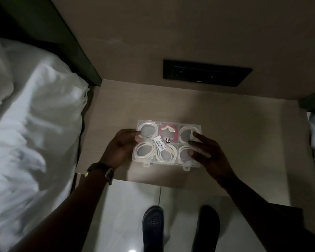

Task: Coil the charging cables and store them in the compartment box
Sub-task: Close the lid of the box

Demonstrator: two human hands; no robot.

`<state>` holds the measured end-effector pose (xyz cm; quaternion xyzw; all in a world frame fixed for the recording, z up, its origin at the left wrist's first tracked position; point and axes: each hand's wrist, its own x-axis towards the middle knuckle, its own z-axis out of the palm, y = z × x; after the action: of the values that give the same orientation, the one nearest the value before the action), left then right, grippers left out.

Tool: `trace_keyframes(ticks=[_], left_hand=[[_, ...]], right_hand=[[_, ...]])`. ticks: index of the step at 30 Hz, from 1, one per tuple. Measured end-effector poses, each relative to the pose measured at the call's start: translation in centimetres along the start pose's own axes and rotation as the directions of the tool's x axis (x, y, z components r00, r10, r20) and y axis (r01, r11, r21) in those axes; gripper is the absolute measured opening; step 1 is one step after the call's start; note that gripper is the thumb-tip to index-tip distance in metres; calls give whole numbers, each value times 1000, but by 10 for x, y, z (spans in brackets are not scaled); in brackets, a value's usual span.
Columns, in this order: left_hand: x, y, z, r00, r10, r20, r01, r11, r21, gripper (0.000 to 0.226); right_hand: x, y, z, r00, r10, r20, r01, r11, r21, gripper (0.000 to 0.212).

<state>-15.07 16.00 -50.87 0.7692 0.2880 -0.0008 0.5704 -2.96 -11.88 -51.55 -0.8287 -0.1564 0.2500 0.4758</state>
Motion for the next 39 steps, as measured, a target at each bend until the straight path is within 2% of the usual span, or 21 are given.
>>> trace_keyframes(ticks=[2,4,7,9,12,18,23,25,30,32,34,39], left_hand=[[-11,-14,3,992,63,105,-79,983,163,62],[-16,-24,5,980,88,180,-129,964,231,95],[-17,-37,8,963,168,209,-231,915,332,116],[-18,-41,13,953,240,185,-298,853,429,116],[-21,-42,24,946,309,100,-314,789,527,107],[-21,-54,33,934,331,134,-339,703,625,103],[-15,-54,33,914,379,145,-369,628,685,97],[-13,-49,33,921,360,150,-361,643,676,99],[-6,-32,26,957,270,107,-286,806,518,113],[-5,-29,26,968,248,43,-239,851,468,105],[-3,-26,30,972,236,4,-212,865,456,96],[18,-16,41,966,251,-58,-203,882,425,85]], right_hand=[[-5,14,9,988,-148,34,151,940,-307,55],[-6,23,12,986,-142,87,164,918,-362,64],[-6,38,6,971,-137,195,206,894,-399,76],[-6,42,2,951,-193,241,289,829,-478,79],[-7,45,2,936,-256,241,347,776,-526,74],[-14,56,13,907,-368,204,407,646,-646,66],[-12,62,23,925,-341,170,368,685,-629,73],[-10,61,23,934,-325,148,347,728,-591,75],[-9,58,26,957,-290,17,248,786,-567,84],[-6,56,27,969,-214,-126,118,845,-521,87],[-1,53,26,952,-179,-248,42,880,-473,81],[21,44,20,959,-86,-271,-14,937,-348,72]])
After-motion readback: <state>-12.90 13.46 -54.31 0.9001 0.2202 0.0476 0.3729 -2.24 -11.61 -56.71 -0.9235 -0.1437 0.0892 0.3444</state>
